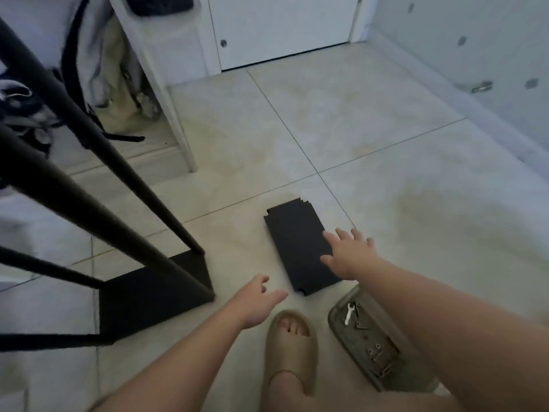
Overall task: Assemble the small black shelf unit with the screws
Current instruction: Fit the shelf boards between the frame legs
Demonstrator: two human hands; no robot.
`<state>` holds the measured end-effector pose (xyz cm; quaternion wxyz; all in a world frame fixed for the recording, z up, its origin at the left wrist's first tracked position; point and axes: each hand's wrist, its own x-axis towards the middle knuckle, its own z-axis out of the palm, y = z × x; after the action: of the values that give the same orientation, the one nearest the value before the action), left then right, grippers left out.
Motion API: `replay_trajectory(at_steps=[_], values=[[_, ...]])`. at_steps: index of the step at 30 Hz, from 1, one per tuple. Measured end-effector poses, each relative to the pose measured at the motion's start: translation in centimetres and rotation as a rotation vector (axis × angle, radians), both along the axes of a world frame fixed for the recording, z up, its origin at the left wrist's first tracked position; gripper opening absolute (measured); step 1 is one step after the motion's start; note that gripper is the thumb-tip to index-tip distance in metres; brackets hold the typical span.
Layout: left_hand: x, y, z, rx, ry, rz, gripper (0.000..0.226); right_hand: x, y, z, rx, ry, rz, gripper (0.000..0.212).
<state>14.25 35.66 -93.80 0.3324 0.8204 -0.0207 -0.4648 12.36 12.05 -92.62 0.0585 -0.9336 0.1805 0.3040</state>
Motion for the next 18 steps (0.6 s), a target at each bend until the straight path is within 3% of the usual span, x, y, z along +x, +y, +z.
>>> replay_trajectory(at_steps=[8, 14, 18], values=[[2.4, -7.7, -11.2, -0.024, 0.128, 0.298, 0.085, 4.2, -4.2, -10.7, 0.02, 0.063, 0.018, 0.069], [2.6, -10.0, -14.4, -0.067, 0.101, 0.424, 0.056, 5.2, -5.3, -14.9, 0.157, 0.076, -0.148, 0.071], [2.7, -10.1, -14.2, -0.027, 0.041, 0.427, 0.038, 5.2, -5.1, -14.7, 0.187, -0.013, -0.203, 0.069]])
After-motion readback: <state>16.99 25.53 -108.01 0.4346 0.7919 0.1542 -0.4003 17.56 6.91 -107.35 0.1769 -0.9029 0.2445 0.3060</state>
